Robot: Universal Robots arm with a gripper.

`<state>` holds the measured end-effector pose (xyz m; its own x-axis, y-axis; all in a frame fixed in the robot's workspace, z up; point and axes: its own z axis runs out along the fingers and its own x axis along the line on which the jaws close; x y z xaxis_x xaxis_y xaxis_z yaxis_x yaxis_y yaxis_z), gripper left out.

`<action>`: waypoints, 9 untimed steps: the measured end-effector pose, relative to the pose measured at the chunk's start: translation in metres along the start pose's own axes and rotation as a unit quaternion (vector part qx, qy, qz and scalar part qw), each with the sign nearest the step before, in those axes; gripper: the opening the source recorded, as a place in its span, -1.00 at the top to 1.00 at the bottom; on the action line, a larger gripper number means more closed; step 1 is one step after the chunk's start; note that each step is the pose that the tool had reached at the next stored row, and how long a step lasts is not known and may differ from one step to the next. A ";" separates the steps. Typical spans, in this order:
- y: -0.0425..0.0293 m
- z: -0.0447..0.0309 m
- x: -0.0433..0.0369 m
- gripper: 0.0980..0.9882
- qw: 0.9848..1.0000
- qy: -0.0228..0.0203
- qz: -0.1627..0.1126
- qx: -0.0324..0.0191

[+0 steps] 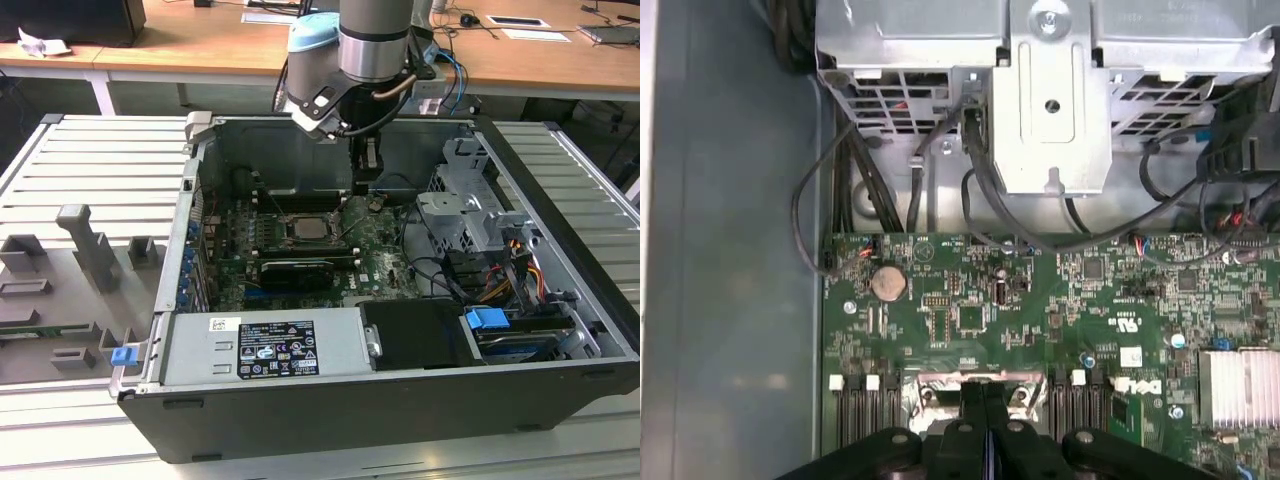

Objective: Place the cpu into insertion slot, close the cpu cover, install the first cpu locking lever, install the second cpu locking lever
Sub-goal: 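Close the cpu cover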

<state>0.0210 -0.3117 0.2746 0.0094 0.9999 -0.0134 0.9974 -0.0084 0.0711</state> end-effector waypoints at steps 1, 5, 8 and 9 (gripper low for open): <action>0.0004 0.0002 0.0000 0.98 1.000 0.000 0.000 0.000; 0.0034 0.0019 0.0001 0.98 1.000 0.000 0.000 0.000; 0.0111 0.0040 0.0002 0.98 1.000 0.000 0.000 0.000; 0.0143 0.0046 0.0002 0.98 1.000 0.000 0.000 0.000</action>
<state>0.0357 -0.3117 0.2709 0.0092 0.9999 -0.0140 0.9975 -0.0082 0.0709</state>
